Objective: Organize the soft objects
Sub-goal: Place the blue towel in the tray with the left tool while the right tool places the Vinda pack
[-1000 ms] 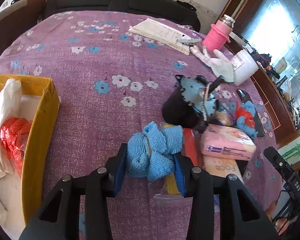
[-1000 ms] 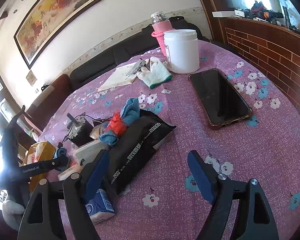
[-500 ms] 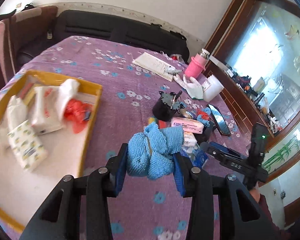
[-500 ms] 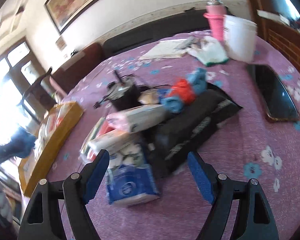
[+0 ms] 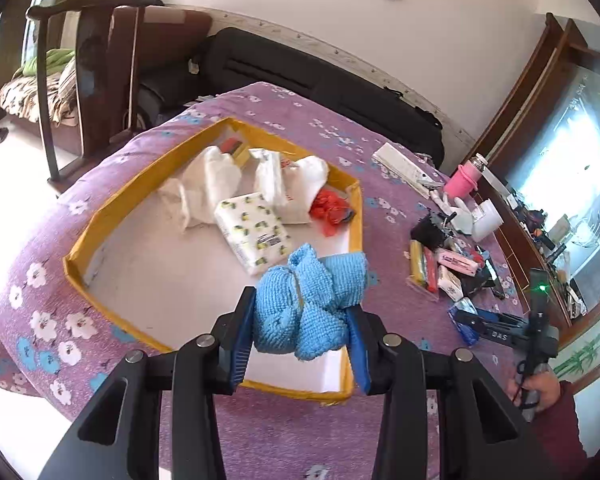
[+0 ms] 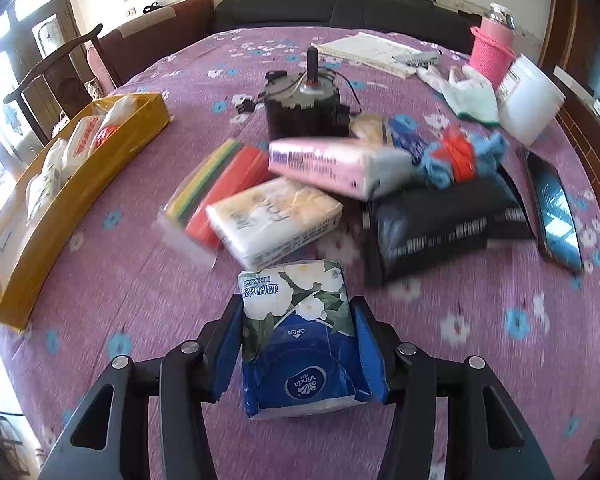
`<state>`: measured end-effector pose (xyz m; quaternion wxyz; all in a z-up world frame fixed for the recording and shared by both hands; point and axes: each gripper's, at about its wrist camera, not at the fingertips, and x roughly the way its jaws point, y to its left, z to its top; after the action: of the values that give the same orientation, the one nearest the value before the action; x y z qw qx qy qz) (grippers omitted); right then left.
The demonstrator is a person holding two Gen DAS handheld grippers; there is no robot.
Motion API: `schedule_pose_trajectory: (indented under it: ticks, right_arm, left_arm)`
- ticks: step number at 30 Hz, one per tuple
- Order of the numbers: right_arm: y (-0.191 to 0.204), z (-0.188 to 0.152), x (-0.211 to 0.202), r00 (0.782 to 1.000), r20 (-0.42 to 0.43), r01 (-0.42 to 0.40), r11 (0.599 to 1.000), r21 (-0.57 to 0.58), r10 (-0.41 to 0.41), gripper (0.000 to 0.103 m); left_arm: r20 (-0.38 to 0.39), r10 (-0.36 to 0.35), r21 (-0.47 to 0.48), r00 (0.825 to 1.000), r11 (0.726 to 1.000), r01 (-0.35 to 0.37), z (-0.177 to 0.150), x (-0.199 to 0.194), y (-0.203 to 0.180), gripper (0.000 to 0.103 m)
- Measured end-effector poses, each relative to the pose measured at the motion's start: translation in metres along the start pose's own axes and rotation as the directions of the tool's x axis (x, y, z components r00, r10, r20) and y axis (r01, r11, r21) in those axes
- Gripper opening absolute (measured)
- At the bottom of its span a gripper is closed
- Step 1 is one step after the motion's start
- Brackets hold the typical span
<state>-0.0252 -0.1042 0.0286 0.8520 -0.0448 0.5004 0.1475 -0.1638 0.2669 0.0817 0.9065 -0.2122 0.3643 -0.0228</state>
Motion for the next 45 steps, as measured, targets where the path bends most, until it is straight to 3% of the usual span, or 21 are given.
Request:
schedule_pose_trajectory:
  ticks: [6,12,17,21,23,26,30,35,38,41,45]
  right_arm:
    - [0.014,-0.024,-0.038,0.995,0.011,-0.097,0.995,0.016,0.097,0.056]
    - [0.060,-0.017,-0.065,0.982,0.061,-0.179,0.983,-0.052,0.182,0.057]
    - [0.117,0.008,-0.064,0.964,0.061,-0.253,0.962,-0.098,0.260,0.057]
    - [0.170,0.035,-0.055,0.954,0.056,-0.283,0.945,-0.163,0.295,0.057]
    - [0.198,0.052,-0.044,0.951,0.045,-0.291,0.937,-0.194,0.305,0.057]
    - [0.237,0.077,-0.018,0.965,0.034,-0.246,0.944,-0.221,0.259,0.057]
    - [0.272,0.100,0.019,0.997,0.063,-0.034,0.965,-0.261,0.052,0.057]
    - [0.282,0.108,0.060,0.998,0.023,0.062,0.965,-0.253,-0.058,0.060]
    - [0.270,0.111,0.060,0.999,0.020,-0.043,0.975,-0.218,0.048,0.069]
    - [0.253,0.112,0.037,0.982,0.111,-0.134,0.977,-0.168,0.153,0.077]
    - [0.228,0.111,0.009,0.957,0.228,-0.151,0.980,-0.129,0.178,0.084]
  left_arm:
    - [-0.062,0.047,-0.041,0.997,0.998,-0.049,0.001,0.013,0.033,0.040]
    - [-0.176,0.118,-0.045,0.977,0.991,-0.128,0.035,0.064,0.050,0.040]
    - [-0.224,0.130,-0.108,0.966,0.982,-0.157,0.058,0.103,0.067,0.055]
    - [-0.131,0.068,-0.133,0.989,0.987,-0.085,0.051,0.068,0.063,0.059]
    - [-0.059,0.093,-0.122,0.994,0.988,-0.100,0.041,0.036,0.060,0.068]
    - [0.045,0.105,-0.119,0.993,0.988,-0.099,0.018,-0.012,0.058,0.077]
    - [0.113,0.170,-0.135,0.979,0.979,-0.155,-0.008,-0.060,0.068,0.079]
    - [0.159,0.321,-0.120,0.934,0.945,-0.305,-0.009,-0.090,0.085,0.079]
    - [0.172,0.355,-0.127,0.919,0.933,-0.337,-0.006,-0.098,0.092,0.079]
    - [0.178,0.379,-0.126,0.908,0.924,-0.361,-0.001,-0.099,0.091,0.079]
    - [0.170,0.384,-0.113,0.907,0.922,-0.369,-0.002,-0.095,0.079,0.079]
